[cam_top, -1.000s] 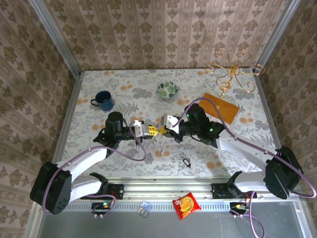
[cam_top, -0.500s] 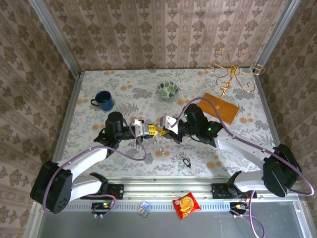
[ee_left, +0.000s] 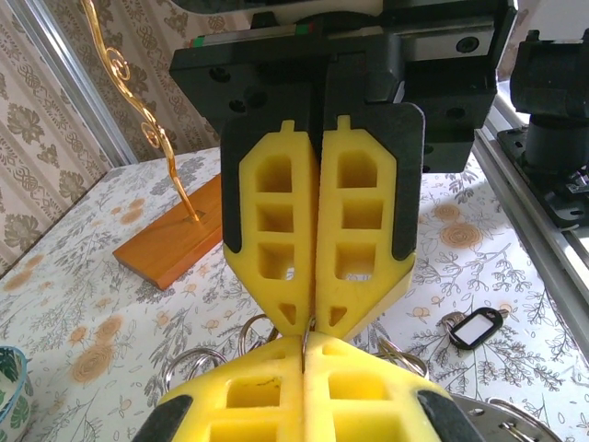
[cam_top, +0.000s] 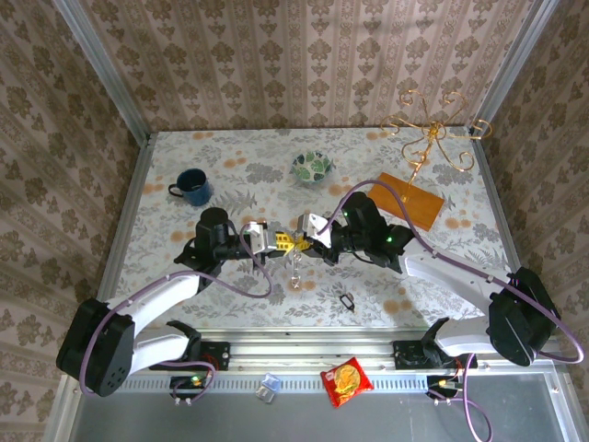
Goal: Put the keys on the keyring
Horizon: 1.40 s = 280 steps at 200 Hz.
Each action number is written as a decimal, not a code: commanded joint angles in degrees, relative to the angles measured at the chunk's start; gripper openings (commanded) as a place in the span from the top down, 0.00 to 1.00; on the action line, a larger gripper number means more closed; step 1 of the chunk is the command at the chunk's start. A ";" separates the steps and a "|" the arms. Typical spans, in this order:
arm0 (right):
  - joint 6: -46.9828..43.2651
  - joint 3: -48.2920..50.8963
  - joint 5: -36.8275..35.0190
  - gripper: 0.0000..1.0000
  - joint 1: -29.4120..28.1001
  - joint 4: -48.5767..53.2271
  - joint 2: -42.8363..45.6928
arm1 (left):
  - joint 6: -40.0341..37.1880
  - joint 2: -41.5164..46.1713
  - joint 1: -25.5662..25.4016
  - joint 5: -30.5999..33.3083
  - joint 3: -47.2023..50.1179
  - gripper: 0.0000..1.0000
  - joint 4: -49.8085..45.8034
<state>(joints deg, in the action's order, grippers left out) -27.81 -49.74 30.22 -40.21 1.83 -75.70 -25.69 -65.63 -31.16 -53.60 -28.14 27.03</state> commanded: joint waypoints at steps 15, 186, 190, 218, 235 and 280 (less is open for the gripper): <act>1.01 -1.86 2.38 0.87 -0.99 -1.65 -0.84 | -0.08 -0.55 -0.66 -1.60 -0.98 1.00 0.58; 1.88 1.39 5.60 1.00 -0.05 -5.95 -0.99 | 5.03 4.30 -0.04 4.42 6.79 0.76 5.00; 1.84 1.40 5.74 1.00 -0.05 -5.99 -0.99 | 5.21 4.13 -0.07 4.26 6.70 0.76 5.27; 1.21 1.40 6.61 1.00 -0.22 -5.80 -1.08 | 5.77 2.79 -0.04 3.02 6.28 0.79 5.98; 0.52 1.33 6.42 1.00 -0.33 -5.42 -1.24 | 6.43 2.35 -0.04 2.56 6.16 0.81 6.87; -0.45 1.21 5.68 1.00 -0.93 -5.63 -1.82 | 7.76 1.58 -0.02 1.50 5.91 0.84 8.81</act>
<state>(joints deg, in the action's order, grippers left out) -26.92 -48.40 34.76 -40.40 -1.63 -76.99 -19.90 -63.64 -31.31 -50.06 -21.28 32.67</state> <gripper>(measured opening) 0.052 0.165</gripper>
